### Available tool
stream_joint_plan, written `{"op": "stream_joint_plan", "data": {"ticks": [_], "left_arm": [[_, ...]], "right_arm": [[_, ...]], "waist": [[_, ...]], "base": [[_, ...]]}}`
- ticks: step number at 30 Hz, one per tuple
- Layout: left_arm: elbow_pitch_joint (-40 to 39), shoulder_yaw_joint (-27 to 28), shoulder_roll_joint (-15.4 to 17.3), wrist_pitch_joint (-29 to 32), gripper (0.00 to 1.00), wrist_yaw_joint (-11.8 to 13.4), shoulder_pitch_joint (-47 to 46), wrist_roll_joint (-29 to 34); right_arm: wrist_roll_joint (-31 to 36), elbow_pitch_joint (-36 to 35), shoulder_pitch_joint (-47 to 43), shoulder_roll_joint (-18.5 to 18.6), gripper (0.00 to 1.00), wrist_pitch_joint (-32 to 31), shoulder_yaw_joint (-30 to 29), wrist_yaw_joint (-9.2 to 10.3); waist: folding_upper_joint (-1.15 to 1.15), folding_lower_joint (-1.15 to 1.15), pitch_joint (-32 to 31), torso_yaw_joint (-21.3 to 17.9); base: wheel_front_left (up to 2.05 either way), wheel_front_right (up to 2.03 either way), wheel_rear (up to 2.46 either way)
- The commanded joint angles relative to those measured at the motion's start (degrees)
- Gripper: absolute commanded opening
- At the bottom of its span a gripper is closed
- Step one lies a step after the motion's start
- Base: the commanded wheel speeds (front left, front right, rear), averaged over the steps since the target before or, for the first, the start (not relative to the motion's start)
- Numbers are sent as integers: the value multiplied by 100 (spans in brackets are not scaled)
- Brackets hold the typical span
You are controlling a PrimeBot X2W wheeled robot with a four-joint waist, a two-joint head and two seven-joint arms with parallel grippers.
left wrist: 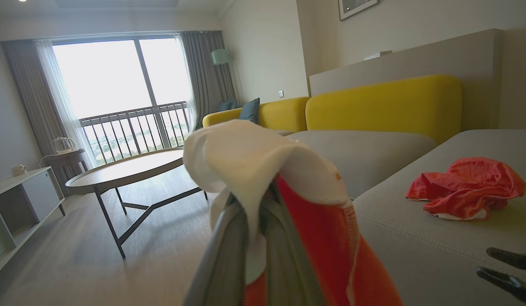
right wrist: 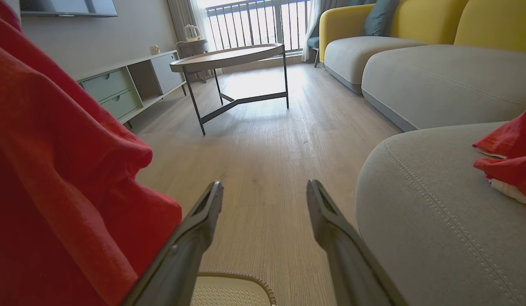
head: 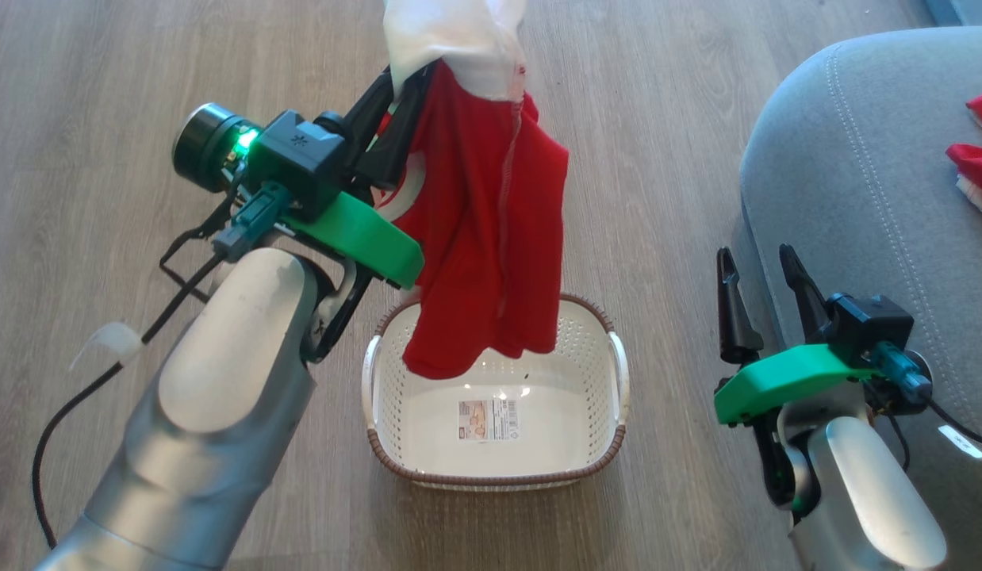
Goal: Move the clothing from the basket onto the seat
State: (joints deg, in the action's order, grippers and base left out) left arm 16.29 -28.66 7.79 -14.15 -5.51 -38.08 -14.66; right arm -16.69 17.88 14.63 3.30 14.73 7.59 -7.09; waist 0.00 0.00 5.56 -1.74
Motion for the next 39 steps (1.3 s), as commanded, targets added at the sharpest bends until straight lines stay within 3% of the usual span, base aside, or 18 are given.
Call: {"op": "stream_joint_plan", "data": {"ticks": [1,5,12,22,31,39], "left_arm": [[-250,265,135,18,0,37,-402,11],[-335,225,136,50,0,42,-431,6],[-407,122,88,61,0,45,-434,-18],[-364,-225,-81,56,0,-9,-457,-28],[-280,-455,-162,35,0,-41,-459,-56],[-244,-683,-254,22,0,-68,-446,-125]], "right_arm": [[0,-154,-2,-42,100,27,121,-40],[-55,-213,40,-42,100,27,294,-40],[-222,-464,480,-42,100,27,1459,-40],[-789,223,1499,35,100,27,2729,-40],[-1164,708,2027,32,100,27,3196,-40],[-1172,1662,2330,-33,100,27,3333,-40]], "waist": [[0,0,7,3],[0,0,26,23],[0,0,66,88],[0,0,94,395],[0,0,89,619],[0,0,43,696]], "base": [[0,0,0],[0,0,0],[0,0,0],[0,0,0],[0,0,0],[0,0,0]]}}
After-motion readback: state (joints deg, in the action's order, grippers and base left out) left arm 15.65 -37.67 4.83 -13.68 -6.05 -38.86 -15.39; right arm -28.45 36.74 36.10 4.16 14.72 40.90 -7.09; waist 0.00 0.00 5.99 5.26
